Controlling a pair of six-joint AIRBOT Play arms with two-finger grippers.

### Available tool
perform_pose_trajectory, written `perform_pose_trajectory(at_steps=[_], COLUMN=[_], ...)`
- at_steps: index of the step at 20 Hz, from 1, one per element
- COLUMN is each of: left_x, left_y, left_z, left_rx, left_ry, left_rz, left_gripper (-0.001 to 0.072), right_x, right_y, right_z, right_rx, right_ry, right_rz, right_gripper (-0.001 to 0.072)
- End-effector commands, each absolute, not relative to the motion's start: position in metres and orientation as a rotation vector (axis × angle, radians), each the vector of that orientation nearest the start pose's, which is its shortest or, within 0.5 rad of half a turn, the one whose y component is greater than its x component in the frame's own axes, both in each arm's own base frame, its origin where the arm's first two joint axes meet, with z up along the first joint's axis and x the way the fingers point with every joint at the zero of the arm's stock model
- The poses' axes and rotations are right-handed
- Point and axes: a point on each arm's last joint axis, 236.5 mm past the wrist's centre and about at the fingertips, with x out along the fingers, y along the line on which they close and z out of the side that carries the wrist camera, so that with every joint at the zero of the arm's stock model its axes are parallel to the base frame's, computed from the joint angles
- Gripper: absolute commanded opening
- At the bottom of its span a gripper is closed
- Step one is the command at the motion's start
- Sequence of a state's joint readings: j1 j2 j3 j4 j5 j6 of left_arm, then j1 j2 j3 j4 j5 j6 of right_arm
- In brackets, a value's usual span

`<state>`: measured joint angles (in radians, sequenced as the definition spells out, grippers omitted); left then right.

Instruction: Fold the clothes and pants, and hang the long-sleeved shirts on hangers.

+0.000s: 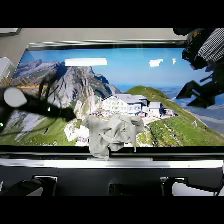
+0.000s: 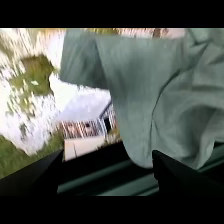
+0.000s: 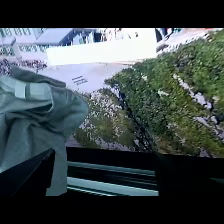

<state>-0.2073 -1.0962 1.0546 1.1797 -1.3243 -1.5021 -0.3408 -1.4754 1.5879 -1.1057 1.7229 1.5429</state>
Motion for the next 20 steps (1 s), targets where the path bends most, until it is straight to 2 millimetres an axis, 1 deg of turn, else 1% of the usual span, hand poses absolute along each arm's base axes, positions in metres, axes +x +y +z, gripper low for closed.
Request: perform_pose_trajectory(at_steps=[1,3,5,6,8,9,12,13,15,16,17,18,19,20], left_x=[0.219,0.193,0.179,0.177,0.18,0.183,0.194,0.198,0.2,0.199,0.197,0.198,0.201,0.205], left_y=[-0.168,-0.194,-0.205,-0.211,-0.225,-0.233,-0.251,-0.256,-0.264,-0.266,-0.268,-0.269,-0.271,-0.272], left_z=[-0.031,-0.059,-0.08,-0.086,-0.088,-0.09,-0.1,-0.103,-0.106,-0.106,-0.105,-0.101,-0.095,-0.088], left_rx=[-0.498,-0.602,-0.618,-0.617,-0.634,-0.65,-0.696,-0.714,-0.737,-0.741,-0.738,-0.717,-0.704,-0.686], left_ry=[1.542,1.565,1.565,1.556,1.529,1.515,1.47,1.453,1.433,1.434,1.44,1.428,1.404,1.375], left_rz=[-0.495,-0.533,-0.508,-0.505,-0.507,-0.503,-0.457,-0.439,-0.419,-0.417,-0.425,-0.457,-0.482,-0.504], left_gripper=[0.0591,0.0591,0.0589,0.0589,0.0589,0.0589,0.0586,0.0564,0.0319,0.0241,0.0071,0.0022,0.0021,0.0021], right_x=[0.36,0.354,0.346,0.342,0.338,0.337,0.343,0.344,0.344,0.344,0.343,0.341,0.338,0.334], right_y=[0.0,0.017,0.029,0.032,0.04,0.044,0.052,0.055,0.055,0.053,0.049,0.047,0.051,0.06], right_z=[0.028,-0.002,-0.025,-0.034,-0.041,-0.041,-0.034,-0.031,-0.032,-0.033,-0.037,-0.041,-0.045,-0.05], right_rx=[0.67,0.698,0.711,0.715,0.74,0.752,0.784,0.794,0.791,0.775,0.756,0.746,0.743,0.731], right_ry=[1.543,1.562,1.573,1.579,1.579,1.575,1.546,1.537,1.537,1.535,1.54,1.551,1.569,1.593], right_rz=[0.228,0.251,0.269,0.273,0.298,0.313,0.358,0.37,0.37,0.369,0.356,0.347,0.353,0.372], right_gripper=[0.0673,0.0679,0.0689,0.0689,0.0689,0.0689,0.0707,0.0708,0.0708,0.0708,0.0708,0.0708,0.0708,0.0708])
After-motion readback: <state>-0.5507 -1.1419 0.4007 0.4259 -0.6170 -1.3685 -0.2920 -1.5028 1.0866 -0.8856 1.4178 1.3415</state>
